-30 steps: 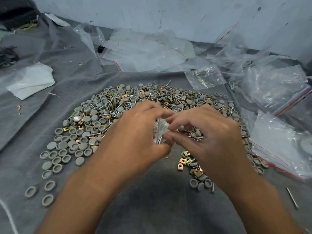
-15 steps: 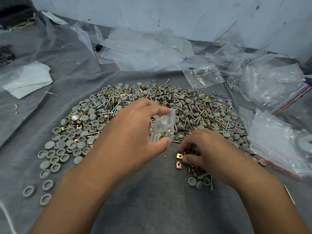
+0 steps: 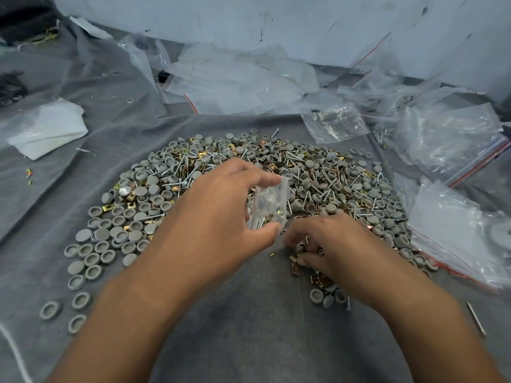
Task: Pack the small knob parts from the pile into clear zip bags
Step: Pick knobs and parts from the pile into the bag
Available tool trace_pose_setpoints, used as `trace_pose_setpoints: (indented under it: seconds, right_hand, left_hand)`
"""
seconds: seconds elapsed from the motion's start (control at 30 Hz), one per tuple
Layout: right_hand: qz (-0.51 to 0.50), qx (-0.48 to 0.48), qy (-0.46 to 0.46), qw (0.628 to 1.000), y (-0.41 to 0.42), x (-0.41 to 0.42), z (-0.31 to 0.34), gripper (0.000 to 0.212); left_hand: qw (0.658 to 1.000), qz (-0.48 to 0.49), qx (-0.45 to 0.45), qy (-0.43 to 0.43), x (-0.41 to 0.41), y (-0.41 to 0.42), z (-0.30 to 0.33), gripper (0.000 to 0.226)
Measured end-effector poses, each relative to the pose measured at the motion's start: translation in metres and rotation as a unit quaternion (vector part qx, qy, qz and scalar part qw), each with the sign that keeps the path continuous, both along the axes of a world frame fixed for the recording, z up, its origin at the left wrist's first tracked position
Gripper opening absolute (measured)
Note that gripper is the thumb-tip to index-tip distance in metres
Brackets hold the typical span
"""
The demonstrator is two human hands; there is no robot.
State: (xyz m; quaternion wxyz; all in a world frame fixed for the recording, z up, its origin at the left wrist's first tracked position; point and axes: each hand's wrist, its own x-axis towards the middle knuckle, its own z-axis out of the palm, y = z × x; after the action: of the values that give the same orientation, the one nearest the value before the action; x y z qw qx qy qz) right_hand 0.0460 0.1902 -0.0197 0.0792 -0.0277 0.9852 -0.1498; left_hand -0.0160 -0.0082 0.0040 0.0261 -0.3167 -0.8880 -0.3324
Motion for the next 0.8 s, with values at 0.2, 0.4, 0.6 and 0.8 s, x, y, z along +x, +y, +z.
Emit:
trace_pose_setpoints:
  seconds: [0.2,0.4,0.6,0.8]
  right_hand:
    - [-0.011,-0.064,0.074,0.995,0.004,-0.002,0.001,0.025]
    - [0.009,-0.277,0.358,0.892,-0.013,0.004,0.025,0.014]
    - [0.023,-0.214,0.39,0.895,-0.023,0.005,0.024,0.021]
    - [0.018,-0.237,0.399,0.885,-0.029,0.004,0.023,0.018]
  left_hand:
    - [1.0,-0.002,-0.005,-0.001,0.001,0.0,0.0,0.056]
    - [1.0,-0.008,-0.009,-0.009,0.002,0.003,0.003,0.056]
    - [1.0,-0.01,-0.011,-0.012,0.002,0.002,0.004,0.054]
    - [1.0,-0.014,-0.011,-0.016,0.002,0.004,0.004,0.056]
